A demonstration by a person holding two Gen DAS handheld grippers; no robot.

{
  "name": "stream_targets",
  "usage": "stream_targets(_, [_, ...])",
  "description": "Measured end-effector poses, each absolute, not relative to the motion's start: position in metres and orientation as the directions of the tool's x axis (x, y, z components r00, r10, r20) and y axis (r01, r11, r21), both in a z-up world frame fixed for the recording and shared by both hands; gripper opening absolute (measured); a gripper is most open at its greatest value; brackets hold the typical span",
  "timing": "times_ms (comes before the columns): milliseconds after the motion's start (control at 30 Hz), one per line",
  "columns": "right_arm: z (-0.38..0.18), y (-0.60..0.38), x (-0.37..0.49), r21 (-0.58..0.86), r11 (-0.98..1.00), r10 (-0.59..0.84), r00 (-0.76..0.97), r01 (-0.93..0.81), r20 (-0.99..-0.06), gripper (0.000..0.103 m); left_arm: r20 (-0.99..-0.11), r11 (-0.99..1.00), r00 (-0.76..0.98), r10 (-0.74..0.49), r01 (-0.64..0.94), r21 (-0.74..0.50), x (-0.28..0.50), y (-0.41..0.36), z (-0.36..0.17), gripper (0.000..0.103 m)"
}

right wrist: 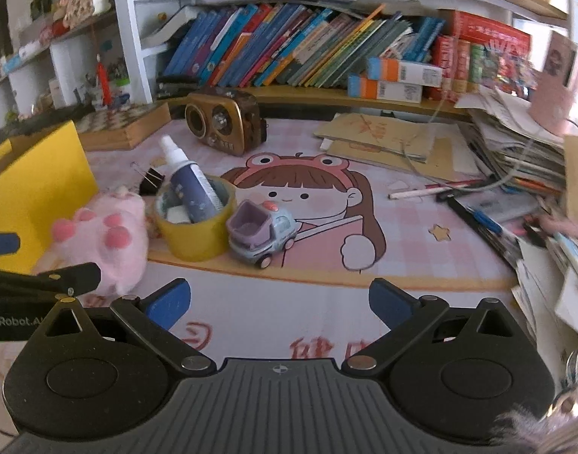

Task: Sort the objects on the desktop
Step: 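Grasp the grey-blue toy car with the right gripper while the left gripper grasps the pink plush pig, then lift the toy car with the right gripper while the left gripper lifts the plush pig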

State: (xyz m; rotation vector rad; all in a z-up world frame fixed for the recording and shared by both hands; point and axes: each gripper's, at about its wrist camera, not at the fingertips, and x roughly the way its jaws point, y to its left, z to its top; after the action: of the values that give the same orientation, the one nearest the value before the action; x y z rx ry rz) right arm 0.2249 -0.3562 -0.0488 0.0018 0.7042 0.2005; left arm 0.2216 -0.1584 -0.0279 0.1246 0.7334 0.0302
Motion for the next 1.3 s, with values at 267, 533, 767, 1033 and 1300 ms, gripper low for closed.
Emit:
stream_targets(267, [-0.062, -0.360, 0.265, 0.042, 0.941, 0.283, 0.713, -0.335, -0.642, 0.101, -0.698, 0.989, 0.715, 0.045, 0.067, 0.131, 0.253, -0.162, -0.045, 0.102])
stream_targets(533, [-0.070, -0.352, 0.304, 0.013, 0.880, 0.369, 0.665, -0.476, -0.650, 0.101, -0.727, 0.993, 0.682, 0.074, 0.018, 0.119, 0.274, -0.157, -0.055, 0.099])
stream_targets(767, [-0.079, -0.344, 0.327, -0.016, 0.826, 0.396, 0.601, -0.563, -0.694, 0.086, -0.748, 0.995, 0.662, 0.053, 0.029, 0.096, 0.279, -0.157, -0.058, 0.088])
stream_targets(1033, [-0.086, -0.345, 0.334, 0.011, 0.819, 0.404, 0.563, -0.574, -0.721, 0.062, -0.757, 0.996, 0.652, 0.041, 0.034, 0.083, 0.278, -0.160, -0.059, 0.077])
stream_targets(1300, [-0.082, -0.349, 0.326, 0.034, 0.825, 0.414, 0.562, -0.564, -0.716, 0.062, -0.750, 0.998, 0.661, 0.015, 0.036, 0.052, 0.264, -0.158, -0.053, 0.071])
